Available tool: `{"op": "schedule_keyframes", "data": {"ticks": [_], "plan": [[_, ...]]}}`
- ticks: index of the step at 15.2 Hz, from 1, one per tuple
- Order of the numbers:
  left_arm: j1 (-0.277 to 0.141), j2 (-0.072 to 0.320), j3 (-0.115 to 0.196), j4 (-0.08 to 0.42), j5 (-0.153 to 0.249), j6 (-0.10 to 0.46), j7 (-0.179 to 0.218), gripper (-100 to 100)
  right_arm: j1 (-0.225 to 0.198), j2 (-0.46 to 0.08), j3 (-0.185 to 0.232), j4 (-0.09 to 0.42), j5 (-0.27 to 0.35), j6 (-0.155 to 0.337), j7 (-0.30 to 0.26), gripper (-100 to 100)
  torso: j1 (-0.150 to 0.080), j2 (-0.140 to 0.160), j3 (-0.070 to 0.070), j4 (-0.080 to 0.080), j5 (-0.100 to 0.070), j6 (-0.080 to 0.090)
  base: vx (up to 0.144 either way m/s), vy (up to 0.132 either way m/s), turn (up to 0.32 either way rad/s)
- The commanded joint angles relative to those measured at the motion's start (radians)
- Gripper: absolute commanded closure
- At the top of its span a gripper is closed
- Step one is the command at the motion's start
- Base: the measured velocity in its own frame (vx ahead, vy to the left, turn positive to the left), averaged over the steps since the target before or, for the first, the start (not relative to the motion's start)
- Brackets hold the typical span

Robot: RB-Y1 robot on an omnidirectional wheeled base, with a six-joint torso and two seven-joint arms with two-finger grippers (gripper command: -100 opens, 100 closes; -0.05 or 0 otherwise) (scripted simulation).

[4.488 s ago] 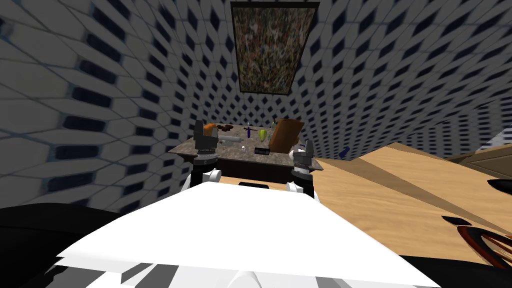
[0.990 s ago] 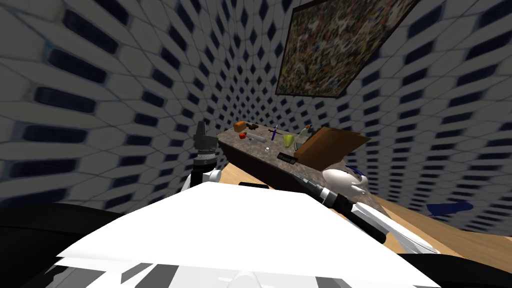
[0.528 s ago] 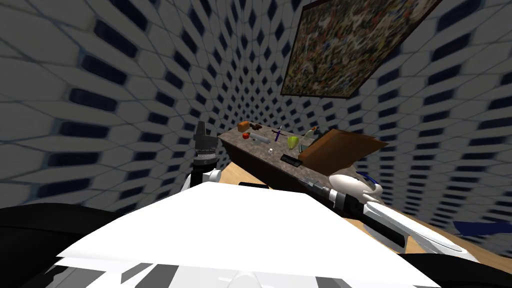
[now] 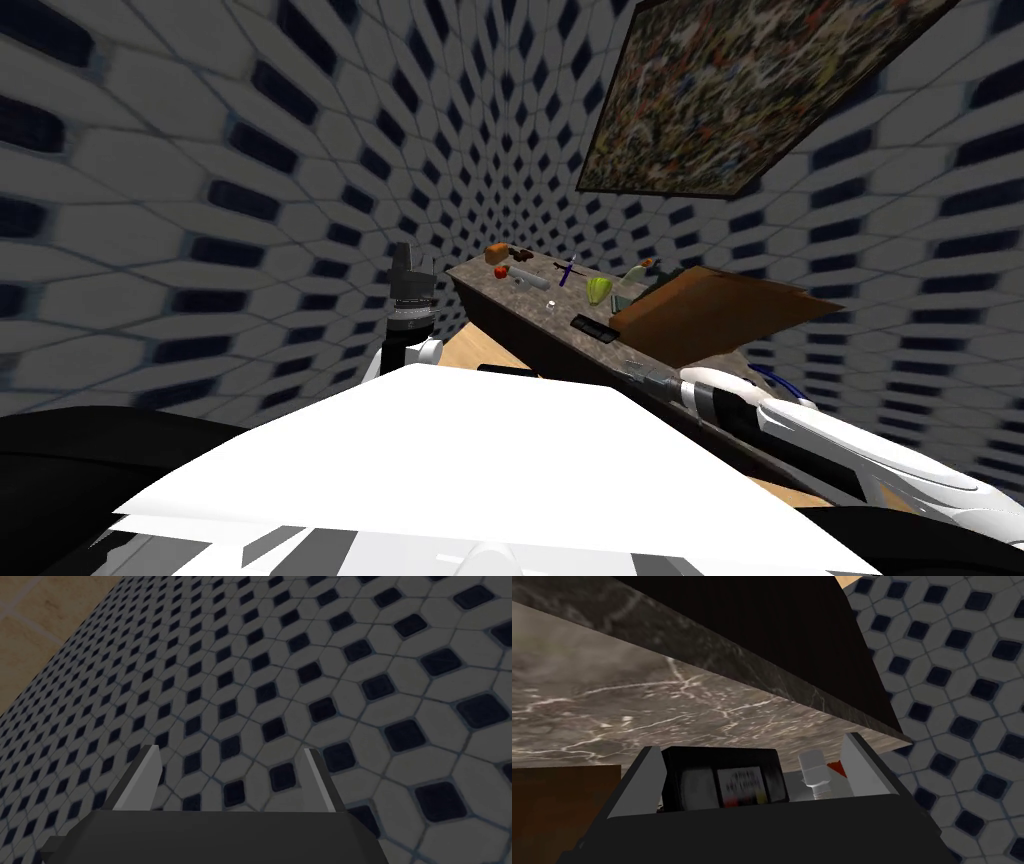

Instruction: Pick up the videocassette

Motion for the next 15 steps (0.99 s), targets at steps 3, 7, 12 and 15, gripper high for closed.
{"op": "schedule_keyframes", "data": {"ticks": [3, 7, 12, 15], "plan": [[0.0, 0.0, 0.0, 0.0, 0.0, 0.0, 0.0, 0, 0.018, -0.073, 0.0, 0.03, 0.023, -0.007, 0.002, -100, 0.001, 0.0, 0.0, 0.0, 0.0, 0.0, 0.016, 0.029, 0.118], [0.0, 0.0, 0.0, 0.0, 0.0, 0.0, 0.0, 0, 0.041, -0.161, 0.003, 0.081, 0.061, -0.021, 0.002, -100, 0.001, 0.0, 0.0, 0.0, 0.0, 0.0, 0.021, 0.033, 0.118], [0.0, 0.0, 0.0, 0.0, 0.0, 0.0, 0.0, 0, 0.064, -0.263, 0.007, 0.125, 0.095, -0.036, 0.002, -100, 0.001, -0.001, -0.001, 0.0, 0.0, 0.0, 0.028, 0.041, 0.134], [0.0, 0.0, 0.0, 0.0, 0.0, 0.0, 0.0, 0, 0.075, -0.322, 0.009, 0.144, 0.111, -0.045, 0.002, -100, 0.003, -0.001, -0.001, 0.0, 0.001, -0.001, 0.035, 0.056, 0.15]]}}
